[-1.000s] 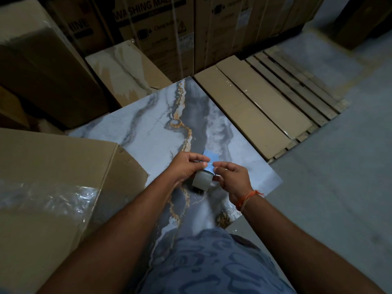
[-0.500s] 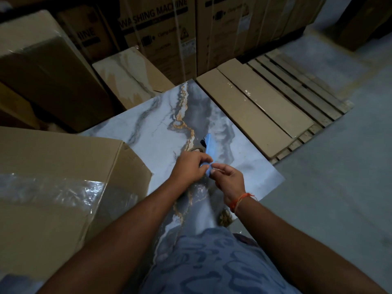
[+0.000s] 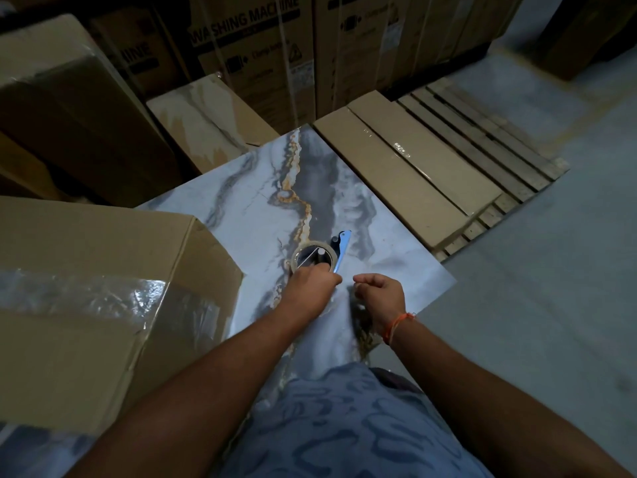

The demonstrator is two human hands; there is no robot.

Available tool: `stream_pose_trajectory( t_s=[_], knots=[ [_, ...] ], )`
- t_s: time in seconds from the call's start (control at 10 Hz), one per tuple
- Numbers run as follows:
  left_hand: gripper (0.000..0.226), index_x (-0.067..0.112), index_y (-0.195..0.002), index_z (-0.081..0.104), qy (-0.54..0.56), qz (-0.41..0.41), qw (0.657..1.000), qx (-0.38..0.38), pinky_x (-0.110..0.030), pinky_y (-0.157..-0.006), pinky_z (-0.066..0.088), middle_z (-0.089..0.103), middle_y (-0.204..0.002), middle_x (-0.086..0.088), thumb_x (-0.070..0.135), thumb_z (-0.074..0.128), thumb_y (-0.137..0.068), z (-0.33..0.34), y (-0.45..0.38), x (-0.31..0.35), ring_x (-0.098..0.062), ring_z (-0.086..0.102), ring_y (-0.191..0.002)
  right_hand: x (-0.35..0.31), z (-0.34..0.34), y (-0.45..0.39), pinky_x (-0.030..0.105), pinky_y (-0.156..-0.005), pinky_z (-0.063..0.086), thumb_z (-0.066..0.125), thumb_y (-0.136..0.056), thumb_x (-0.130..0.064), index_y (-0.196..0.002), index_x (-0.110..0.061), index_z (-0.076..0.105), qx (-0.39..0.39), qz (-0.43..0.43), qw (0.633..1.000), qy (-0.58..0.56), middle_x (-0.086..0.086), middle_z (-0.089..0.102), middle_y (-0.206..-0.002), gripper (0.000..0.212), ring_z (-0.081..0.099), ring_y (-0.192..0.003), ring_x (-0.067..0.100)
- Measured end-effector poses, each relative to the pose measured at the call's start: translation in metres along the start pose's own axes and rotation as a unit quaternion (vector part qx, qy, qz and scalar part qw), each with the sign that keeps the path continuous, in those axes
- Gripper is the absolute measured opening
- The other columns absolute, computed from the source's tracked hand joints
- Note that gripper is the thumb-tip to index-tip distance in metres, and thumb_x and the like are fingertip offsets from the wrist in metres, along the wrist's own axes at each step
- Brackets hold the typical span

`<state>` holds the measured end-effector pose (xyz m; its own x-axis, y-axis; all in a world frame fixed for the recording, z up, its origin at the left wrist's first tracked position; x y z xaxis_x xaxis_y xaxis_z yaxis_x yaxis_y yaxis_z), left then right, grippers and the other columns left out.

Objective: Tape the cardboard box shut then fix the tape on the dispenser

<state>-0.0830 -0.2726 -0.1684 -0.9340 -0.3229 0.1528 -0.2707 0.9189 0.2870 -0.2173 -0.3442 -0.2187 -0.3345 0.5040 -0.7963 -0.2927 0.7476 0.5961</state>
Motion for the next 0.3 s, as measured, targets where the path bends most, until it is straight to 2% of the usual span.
stream_pose_trajectory(
  t_s=[0.1,0.2,0.3],
  knots=[
    [0.03,0.022,-0.123,0.068,0.021,0.003,1.0,0.015,-0.04,-0.081,0.052,0.062,-0.117,-0.012,0.015,0.058,-0.095,0.002,-0.001,-0.003,-0.04,0.064,-0.107,-0.003,-0.003,-0.002,0.027,-0.062,0.06,0.065,-0.085,0.004,-0.085,-0.015,0.078,-0.012,-0.015,1.0,0.001,0.004,0.074,-0.077,0.023,0.066,-0.07,0.019],
    [0.021,0.02,-0.111,0.066,0.058,-0.001,0.998,0.028,-0.037,-0.074,0.048,0.062,-0.116,-0.008,0.015,0.063,-0.091,-0.003,0.005,-0.004,-0.036,0.063,-0.105,-0.007,-0.003,0.0,0.026,-0.063,0.058,0.065,-0.085,0.004,-0.086,-0.015,0.078,-0.034,-0.02,0.999,0.011,0.006,0.075,-0.084,0.023,0.068,-0.077,0.02],
    [0.022,0.019,-0.111,0.062,0.088,-0.008,0.994,0.056,-0.041,-0.081,0.053,0.063,-0.118,-0.003,0.024,0.068,-0.091,-0.008,0.012,-0.004,-0.031,0.063,-0.105,-0.012,-0.002,-0.003,0.023,-0.064,0.056,0.065,-0.087,0.002,-0.087,-0.015,0.077,-0.042,-0.057,0.997,0.04,0.007,0.075,-0.088,0.021,0.069,-0.082,0.022]
  ],
)
Point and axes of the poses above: each hand's wrist, its own y-axis away from the middle knuckle, its own z-axis out of the palm, x = y × z, the point moved 6 cm from there along -y, towards the middle knuckle
